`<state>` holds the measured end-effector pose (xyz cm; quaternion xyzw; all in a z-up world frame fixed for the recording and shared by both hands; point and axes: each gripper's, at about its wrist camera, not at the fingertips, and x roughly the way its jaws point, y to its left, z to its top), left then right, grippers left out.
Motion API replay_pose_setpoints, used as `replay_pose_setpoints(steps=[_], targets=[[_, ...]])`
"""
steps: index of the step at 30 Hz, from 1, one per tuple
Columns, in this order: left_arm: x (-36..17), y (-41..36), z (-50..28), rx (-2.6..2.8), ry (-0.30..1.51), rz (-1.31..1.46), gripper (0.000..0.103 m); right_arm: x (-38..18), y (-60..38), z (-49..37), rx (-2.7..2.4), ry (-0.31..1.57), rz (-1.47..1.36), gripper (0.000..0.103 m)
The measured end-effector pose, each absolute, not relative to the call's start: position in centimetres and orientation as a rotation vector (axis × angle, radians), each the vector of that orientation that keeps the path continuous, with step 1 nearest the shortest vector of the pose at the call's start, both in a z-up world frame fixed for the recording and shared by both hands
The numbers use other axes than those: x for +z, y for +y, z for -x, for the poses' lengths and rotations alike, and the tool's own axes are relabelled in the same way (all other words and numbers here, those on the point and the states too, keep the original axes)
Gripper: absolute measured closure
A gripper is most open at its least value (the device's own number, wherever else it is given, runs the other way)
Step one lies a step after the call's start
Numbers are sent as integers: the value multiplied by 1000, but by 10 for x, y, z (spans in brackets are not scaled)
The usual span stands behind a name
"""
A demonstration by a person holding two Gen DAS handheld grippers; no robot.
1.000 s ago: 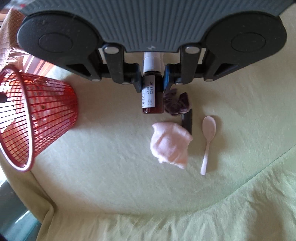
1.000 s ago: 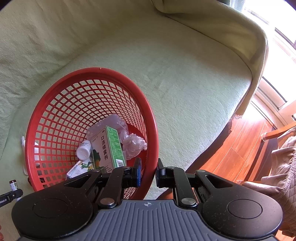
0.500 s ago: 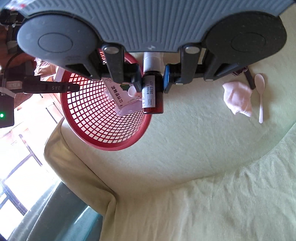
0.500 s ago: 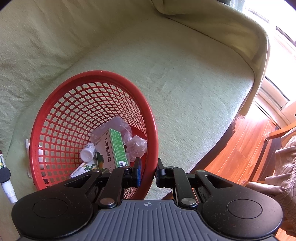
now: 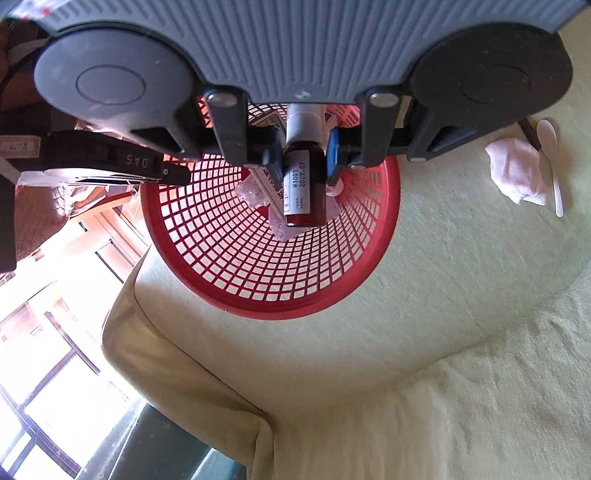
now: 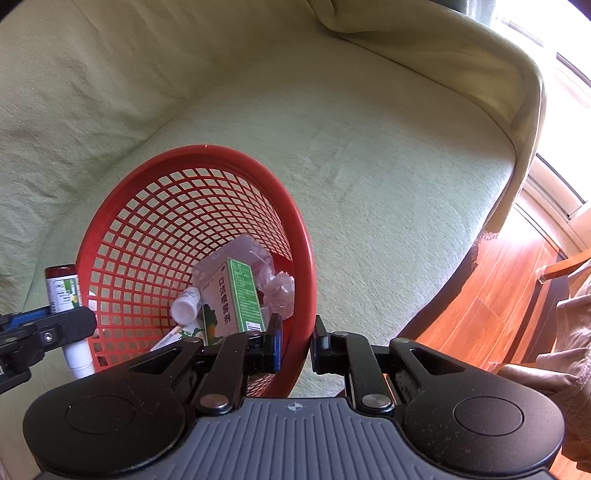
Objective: Organize objects
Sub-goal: 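Carry the brown bottle over the red basket and open the left tool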
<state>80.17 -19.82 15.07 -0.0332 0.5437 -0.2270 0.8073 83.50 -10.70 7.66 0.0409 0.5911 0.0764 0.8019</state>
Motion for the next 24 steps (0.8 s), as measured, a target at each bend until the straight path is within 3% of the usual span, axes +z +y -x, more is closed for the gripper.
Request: replay_pose_setpoints(steps=[14, 15, 18, 24], targets=[[129, -239, -813, -529, 1195, 0, 84, 78, -104, -837, 167, 1266, -87, 92], [130, -239, -814, -530, 1189, 7, 82, 78, -104, -837, 168, 1266, -87, 92], [133, -235, -815, -521, 1168, 26, 63, 78, -103, -838, 168, 1266, -87, 92], [140, -224, -820, -490, 1163, 48, 58, 77, -102, -840, 164, 1267, -90, 92]])
